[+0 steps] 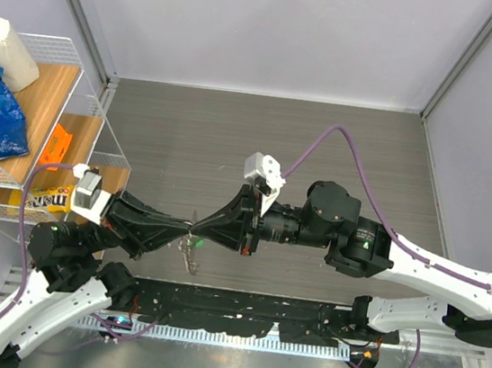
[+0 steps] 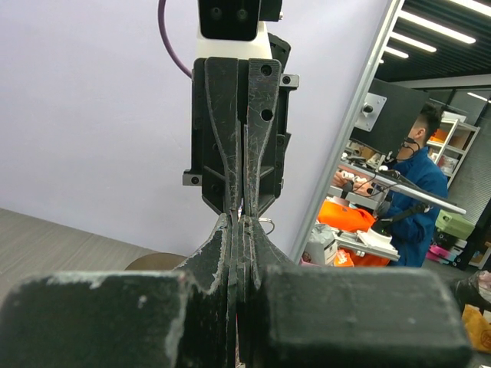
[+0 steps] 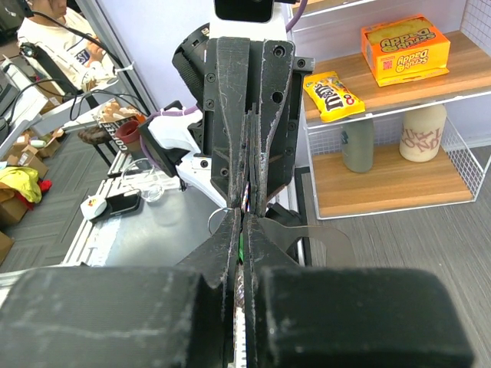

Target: Put the keys on the keyring

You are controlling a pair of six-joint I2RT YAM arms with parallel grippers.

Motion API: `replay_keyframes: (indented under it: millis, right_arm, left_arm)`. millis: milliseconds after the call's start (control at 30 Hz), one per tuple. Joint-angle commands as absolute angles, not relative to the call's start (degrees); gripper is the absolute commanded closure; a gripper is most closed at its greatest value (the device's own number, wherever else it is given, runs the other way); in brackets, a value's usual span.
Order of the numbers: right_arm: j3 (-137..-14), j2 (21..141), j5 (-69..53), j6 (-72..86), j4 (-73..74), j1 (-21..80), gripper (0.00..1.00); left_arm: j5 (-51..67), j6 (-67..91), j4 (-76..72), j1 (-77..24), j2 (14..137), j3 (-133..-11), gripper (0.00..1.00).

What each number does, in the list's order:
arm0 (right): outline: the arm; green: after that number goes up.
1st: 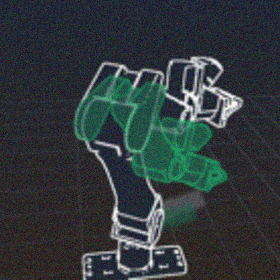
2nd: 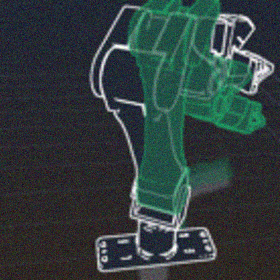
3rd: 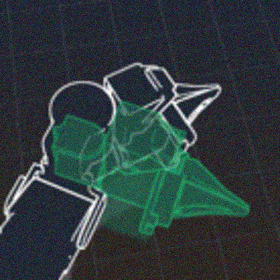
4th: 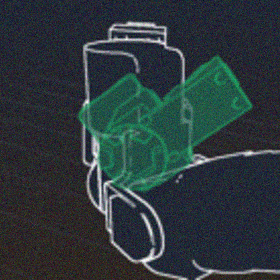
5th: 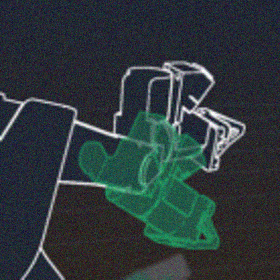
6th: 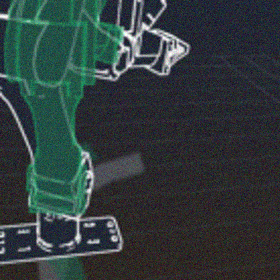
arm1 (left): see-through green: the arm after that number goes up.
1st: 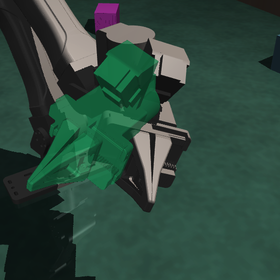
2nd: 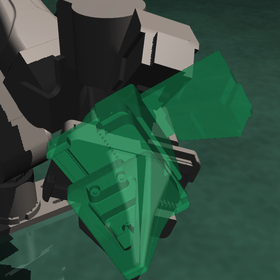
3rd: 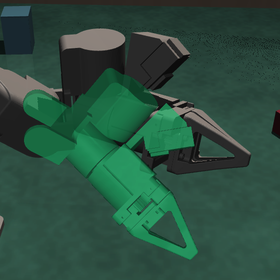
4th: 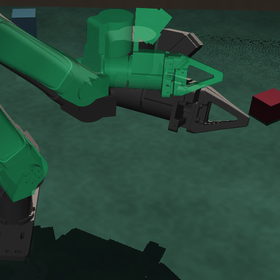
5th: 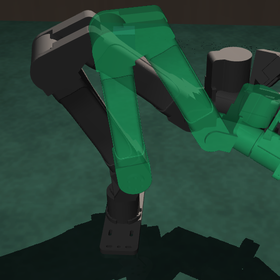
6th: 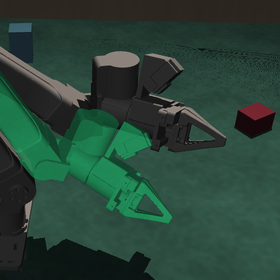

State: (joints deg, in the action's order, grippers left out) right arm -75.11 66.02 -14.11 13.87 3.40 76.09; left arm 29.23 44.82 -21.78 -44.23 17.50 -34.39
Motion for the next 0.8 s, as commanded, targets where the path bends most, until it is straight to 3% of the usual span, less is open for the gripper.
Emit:
replay_keyframes:
  millis: [0, 567, 767]
  right_arm:
    - [-75.5, 66.0, -14.9, 13.0, 3.5, 76.6, 0.95]
    - [-72.5, 62.1, -14.1, 13.1, 1.3, 76.6, 0.95]
    - [-71.6, 60.7, -14.3, 13.0, 1.7, 76.6, 0.95]
  left_arm:
    - [29.7, 45.7, -24.6, -44.1, 18.1, -34.3, 1.0]
    - [30.5, 47.5, -26.0, -44.1, 18.2, -33.8, 1.0]
    - [31.5, 48.4, -25.8, -44.1, 17.8, -33.7, 0.87]
